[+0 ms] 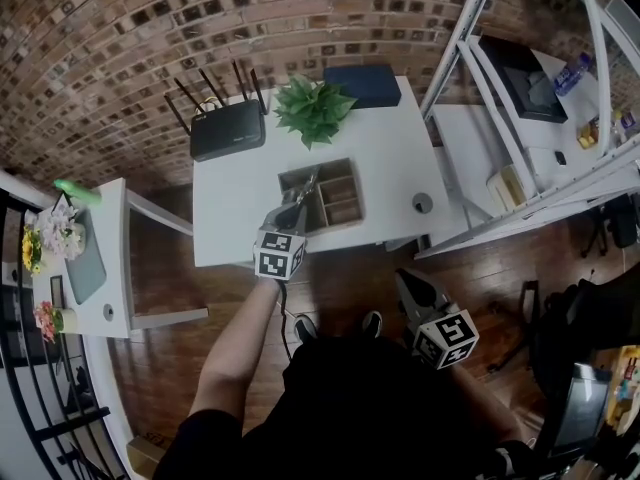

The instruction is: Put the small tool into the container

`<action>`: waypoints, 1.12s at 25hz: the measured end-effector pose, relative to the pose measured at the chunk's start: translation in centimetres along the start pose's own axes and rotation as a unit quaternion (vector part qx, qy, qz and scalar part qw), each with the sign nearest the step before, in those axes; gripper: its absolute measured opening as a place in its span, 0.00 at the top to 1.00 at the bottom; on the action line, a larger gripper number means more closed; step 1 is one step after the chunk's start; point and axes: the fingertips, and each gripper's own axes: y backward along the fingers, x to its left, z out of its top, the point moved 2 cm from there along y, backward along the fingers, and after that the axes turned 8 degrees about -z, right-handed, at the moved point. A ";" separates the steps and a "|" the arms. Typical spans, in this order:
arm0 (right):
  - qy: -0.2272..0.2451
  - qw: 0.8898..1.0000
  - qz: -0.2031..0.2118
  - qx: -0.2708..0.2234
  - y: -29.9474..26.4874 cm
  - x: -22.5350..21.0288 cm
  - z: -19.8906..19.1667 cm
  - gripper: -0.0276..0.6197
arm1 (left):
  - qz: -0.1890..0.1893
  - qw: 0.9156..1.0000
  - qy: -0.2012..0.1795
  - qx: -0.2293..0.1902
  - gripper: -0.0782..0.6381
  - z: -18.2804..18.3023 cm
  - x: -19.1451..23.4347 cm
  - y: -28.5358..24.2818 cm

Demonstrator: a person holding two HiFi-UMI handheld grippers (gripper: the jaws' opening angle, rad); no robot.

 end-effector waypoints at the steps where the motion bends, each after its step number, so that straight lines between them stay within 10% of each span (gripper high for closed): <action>1: -0.001 1.000 0.000 0.000 0.0 0.0 0.0 0.95 | 0.000 1.000 -0.003 0.004 0.88 -0.2 0.0 -0.1; 28: -0.020 1.000 0.012 0.005 -0.1 0.1 -0.5 0.95 | 0.014 0.997 0.004 0.070 0.88 -3.4 -0.5 -0.7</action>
